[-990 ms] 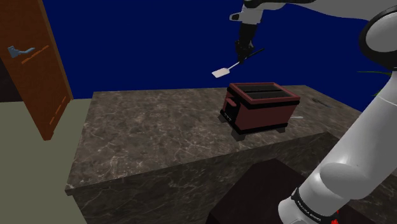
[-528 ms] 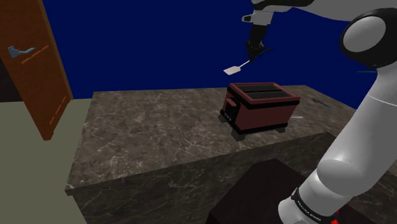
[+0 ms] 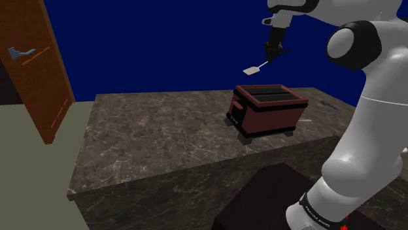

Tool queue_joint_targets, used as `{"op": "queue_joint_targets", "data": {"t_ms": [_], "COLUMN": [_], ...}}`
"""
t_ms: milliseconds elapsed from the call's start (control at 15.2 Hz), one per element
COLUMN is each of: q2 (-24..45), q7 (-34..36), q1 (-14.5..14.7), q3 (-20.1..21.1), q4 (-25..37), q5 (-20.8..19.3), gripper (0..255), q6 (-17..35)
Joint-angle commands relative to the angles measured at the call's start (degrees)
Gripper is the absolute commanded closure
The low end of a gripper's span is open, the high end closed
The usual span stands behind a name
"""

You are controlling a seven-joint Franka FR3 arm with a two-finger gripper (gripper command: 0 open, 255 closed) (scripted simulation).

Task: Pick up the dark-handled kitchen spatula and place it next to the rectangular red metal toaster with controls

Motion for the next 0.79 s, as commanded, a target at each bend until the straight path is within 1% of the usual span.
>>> {"op": "queue_joint_targets", "data": {"t_ms": [0,198,726], "q2": [4.39,10.17,6.78], "q7": [-2.78,-6.13,-5.62], "q1": [-2.42,-6.23,-4.75], "q3": [-0.80,-1.44,-1.39], "q4": [6.15,14.66,3.13], "q5": [1.52,3.53,2.47], "gripper": [255,255,255], "q6": [-1.80,-4.56,3.63]}}
